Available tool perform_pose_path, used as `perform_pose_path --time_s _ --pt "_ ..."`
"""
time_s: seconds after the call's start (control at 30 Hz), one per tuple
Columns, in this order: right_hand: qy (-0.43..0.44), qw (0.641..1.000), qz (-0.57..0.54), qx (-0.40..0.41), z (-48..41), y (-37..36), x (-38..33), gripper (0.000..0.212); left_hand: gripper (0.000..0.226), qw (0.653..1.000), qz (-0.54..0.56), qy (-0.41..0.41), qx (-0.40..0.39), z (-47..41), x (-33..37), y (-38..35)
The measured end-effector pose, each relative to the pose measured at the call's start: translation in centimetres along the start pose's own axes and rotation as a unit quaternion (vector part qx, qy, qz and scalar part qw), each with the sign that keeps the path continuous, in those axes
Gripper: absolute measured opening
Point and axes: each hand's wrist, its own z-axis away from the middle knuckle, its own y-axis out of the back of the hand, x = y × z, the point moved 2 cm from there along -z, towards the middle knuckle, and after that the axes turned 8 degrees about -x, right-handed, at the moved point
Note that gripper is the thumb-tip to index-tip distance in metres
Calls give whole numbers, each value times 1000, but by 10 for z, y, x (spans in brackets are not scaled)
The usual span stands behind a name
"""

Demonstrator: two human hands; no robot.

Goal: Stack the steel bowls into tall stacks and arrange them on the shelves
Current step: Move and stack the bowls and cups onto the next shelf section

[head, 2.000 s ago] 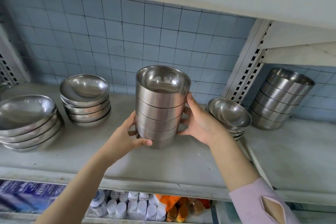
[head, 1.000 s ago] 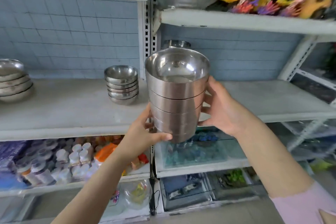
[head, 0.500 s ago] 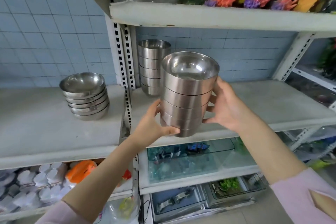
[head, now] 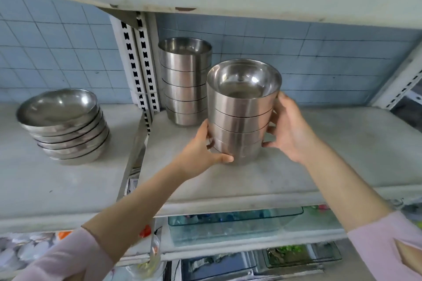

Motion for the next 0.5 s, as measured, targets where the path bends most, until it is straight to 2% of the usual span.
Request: perform_pose_path --time_s 0.03,0.13,0.23,0.33,0.43,0.5 --pt "4 1000 -3 -3 -7 3 -1 69 119 1000 -8 2 5 -7 1 0" --pt "9 1000 -14 -14 -28 18 -5 59 95 999 -24 -13 18 -29 4 0" --pt "-4 999 -48 -21 -49 36 -8 52 103 999 -33 -17 27 -48 9 0" --pt "-6 997 -53 -52 -64 50 -9 50 95 999 -27 -19 26 -60 10 0" --pt "9 997 -17 -81 -73 56 -7 51 93 999 -24 -19 32 -67 8 -1" --pt "35 994 37 -100 -78 57 -3 65 94 999 -29 -18 41 -74 5 -1"
